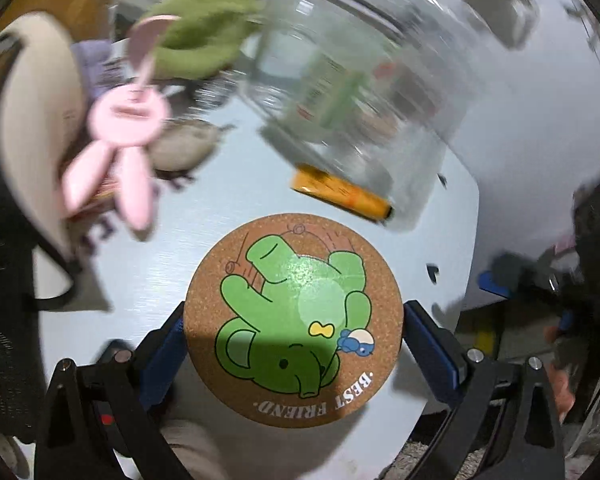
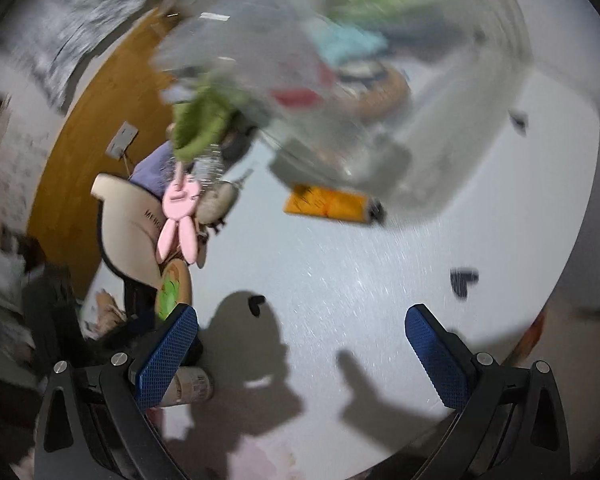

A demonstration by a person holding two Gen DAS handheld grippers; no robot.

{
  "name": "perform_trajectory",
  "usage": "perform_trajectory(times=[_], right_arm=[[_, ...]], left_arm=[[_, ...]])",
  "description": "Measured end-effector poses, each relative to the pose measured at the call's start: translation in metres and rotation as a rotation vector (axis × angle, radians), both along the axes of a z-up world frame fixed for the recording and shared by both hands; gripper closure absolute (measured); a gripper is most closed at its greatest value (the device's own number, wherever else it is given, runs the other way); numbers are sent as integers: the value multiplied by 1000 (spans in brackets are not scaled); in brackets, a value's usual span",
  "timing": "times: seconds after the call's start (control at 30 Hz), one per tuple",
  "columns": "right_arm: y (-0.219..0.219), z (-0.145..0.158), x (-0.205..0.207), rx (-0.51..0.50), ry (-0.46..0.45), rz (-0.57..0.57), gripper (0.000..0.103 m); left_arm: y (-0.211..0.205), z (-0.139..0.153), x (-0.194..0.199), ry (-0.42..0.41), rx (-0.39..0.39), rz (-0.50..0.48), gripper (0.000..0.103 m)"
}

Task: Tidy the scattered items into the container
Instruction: 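Lift the green elephant coaster with the left tool toward the right tool, then grasp the elephant coaster edge with the right tool while the left tool holds it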

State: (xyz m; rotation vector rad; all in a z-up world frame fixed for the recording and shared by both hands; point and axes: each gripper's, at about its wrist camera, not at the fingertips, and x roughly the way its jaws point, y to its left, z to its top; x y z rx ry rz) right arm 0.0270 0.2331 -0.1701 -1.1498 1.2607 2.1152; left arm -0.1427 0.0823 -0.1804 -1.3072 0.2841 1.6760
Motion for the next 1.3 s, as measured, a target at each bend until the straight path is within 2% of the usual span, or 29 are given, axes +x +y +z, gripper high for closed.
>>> perform_trajectory(times=[0.17,0.33,0.37,0.4,0.47,0.6,0.67,0.8,0.97,1.1,1.17,1.3], right_arm=[[20,-47,21,-220,-19,-61,0],[22,-70,21,-328,-2,-15,11],[22,-72,21,-342,0,-2,19],[21,-73,21,-348,-3,10,27],[20,-74,22,-351,-12,30,31],[24,-71,30,-319,-42,41,31],[29,-68,34,-303,-48,38,31],[37,-63,42,-281,-52,42,30],[46,-53,58,-257,-46,48,30],[55,-56,73,-274,-49,20,30],[57,-59,77,-285,-51,7,30],[61,-62,86,-300,-51,-15,30]], left_arm=[[21,-26,44,69,-37,-88,3],[30,-49,69,85,-70,-131,3],[33,-52,73,100,-74,-142,3],[36,-54,78,118,-77,-153,3],[42,-57,87,178,-82,-175,3],[53,-62,99,273,-121,-197,2],[53,-64,98,281,-127,-183,2],[45,-59,91,255,-132,-114,2],[15,-46,77,198,-101,-10,2],[4,-57,67,83,-132,16,2],[6,-61,73,102,-158,3,2],[29,-64,88,160,-151,-80,3]])
